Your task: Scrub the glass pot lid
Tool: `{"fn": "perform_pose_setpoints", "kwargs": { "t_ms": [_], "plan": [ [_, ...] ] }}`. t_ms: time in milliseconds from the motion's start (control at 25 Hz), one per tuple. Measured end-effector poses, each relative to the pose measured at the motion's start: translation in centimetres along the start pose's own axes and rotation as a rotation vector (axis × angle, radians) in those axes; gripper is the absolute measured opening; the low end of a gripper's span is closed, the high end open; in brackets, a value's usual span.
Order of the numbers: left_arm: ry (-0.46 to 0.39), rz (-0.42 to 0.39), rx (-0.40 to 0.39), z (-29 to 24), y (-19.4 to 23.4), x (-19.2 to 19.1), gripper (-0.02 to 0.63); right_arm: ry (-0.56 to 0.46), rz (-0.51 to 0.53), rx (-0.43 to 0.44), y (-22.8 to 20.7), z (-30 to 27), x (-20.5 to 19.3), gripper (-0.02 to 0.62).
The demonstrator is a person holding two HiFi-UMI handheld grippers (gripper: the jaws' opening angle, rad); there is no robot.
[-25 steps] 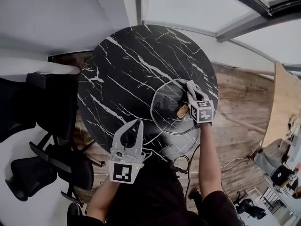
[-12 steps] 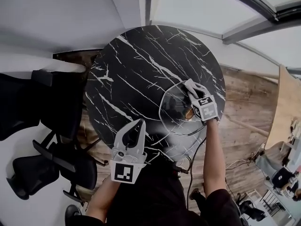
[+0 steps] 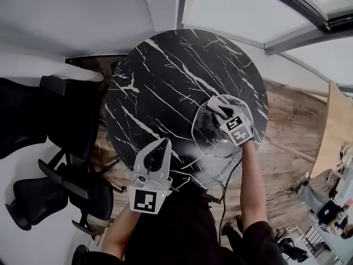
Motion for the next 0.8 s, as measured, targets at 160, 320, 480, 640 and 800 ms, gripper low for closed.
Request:
{"fn": "perform_pose_setpoints", "kwargs": {
  "t_ms": [160, 320, 480, 640, 800],
  "plan": [
    [-0.006, 0.004, 0.004, 0.5, 0.0, 0.0, 0.003, 0.011, 0.072, 0.030, 1.9, -0.4, 0.4, 0.075],
    [-0.011, 0.007, 0.010, 1.1, 0.0, -0.2, 0.003, 0.033, 0.140, 0.034, 3.4, -0.8, 0.4, 0.075],
    [-0.007, 0.004, 0.011, 1.7, -0.1, -0.5, 0.003, 0.035, 0.207, 0.036, 5.1, -1.3, 0.8, 0.075],
    [-0.013, 0.006, 0.005, 2.1, 0.0, -0.2, 0.003, 0.068, 0.273, 0.039, 7.1, -1.6, 0.6, 0.075],
    [-0.033, -0.005, 0.003, 2.4, 0.2, 0.3, 0.003, 0.068, 0.312, 0.042, 9.5, -2.0, 0.5, 0.075]
  ]
}}
Point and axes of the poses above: the fingertips, and each gripper's own axes: z backward along the fingers, y to its left, x out of its top, the point moved 1 cm from there along z, backward along the fingers, and after that the axes turned 6 degrees about z, right-handed, at the moved point
